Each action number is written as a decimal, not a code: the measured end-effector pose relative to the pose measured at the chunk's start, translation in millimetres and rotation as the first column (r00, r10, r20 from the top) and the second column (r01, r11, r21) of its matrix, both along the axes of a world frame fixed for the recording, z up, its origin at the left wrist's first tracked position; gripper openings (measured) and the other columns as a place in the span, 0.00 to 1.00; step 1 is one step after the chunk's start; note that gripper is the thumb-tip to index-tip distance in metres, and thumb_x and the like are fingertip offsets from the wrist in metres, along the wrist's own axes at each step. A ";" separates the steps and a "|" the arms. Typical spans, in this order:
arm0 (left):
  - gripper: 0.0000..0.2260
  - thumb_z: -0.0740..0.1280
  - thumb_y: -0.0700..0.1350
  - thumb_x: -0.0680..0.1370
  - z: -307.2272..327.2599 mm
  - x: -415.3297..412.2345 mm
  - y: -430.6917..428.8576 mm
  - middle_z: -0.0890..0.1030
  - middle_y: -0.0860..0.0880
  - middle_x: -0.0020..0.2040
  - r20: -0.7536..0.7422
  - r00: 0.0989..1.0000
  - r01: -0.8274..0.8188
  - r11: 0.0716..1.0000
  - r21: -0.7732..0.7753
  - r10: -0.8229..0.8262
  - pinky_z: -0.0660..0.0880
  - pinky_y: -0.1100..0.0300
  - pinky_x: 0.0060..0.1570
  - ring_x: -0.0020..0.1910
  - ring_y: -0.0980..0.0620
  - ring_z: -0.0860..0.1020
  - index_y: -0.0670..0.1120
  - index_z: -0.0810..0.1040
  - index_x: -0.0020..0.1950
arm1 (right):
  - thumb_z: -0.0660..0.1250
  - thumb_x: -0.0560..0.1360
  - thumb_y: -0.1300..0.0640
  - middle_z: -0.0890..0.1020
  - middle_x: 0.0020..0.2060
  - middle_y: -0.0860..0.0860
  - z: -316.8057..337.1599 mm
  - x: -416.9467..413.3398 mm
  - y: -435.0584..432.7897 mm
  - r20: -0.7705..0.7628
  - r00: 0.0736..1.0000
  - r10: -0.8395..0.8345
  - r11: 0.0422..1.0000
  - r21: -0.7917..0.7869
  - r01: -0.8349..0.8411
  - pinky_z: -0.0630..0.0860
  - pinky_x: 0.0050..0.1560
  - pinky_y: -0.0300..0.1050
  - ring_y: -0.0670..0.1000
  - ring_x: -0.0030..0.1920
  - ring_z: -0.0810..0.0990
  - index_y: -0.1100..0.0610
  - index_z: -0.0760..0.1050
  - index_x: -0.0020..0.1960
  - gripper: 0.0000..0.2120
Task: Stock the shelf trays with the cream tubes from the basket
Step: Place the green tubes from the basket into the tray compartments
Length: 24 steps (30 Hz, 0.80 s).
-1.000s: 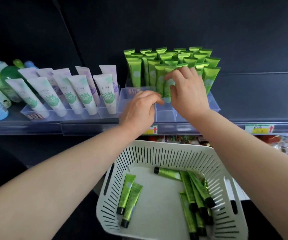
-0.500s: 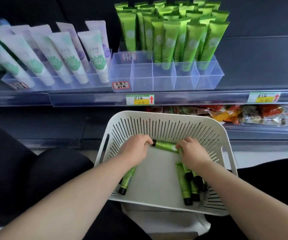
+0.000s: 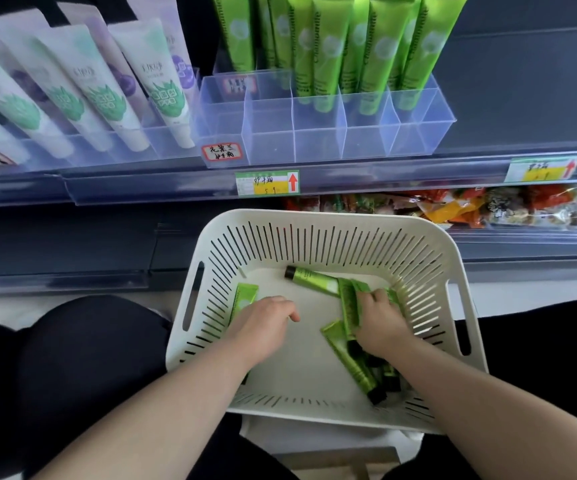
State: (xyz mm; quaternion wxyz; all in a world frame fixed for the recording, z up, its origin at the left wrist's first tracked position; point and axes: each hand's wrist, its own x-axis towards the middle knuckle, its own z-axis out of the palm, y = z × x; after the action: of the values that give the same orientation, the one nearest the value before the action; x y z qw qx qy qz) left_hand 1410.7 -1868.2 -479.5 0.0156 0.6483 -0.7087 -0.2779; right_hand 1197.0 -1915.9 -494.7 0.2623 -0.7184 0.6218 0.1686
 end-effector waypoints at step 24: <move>0.14 0.59 0.37 0.80 -3.7 10.0 4.3 0.79 0.54 0.57 0.078 0.995 -0.053 0.998 -0.034 0.056 0.75 0.54 0.54 0.54 0.53 0.77 0.51 0.79 0.58 | 0.69 0.68 0.36 0.57 0.74 0.54 -27.7 29.9 -8.2 0.172 0.985 -0.010 0.985 0.173 -0.021 0.59 0.71 0.57 0.61 0.72 0.56 0.45 0.60 0.72 0.37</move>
State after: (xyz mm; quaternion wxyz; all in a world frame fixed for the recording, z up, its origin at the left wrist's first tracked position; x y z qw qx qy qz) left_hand 1420.7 -1863.9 -483.2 0.0054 0.6776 -0.6951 -0.2400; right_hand 1226.9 -1924.1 -522.4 0.3764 -0.7064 0.5776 0.1602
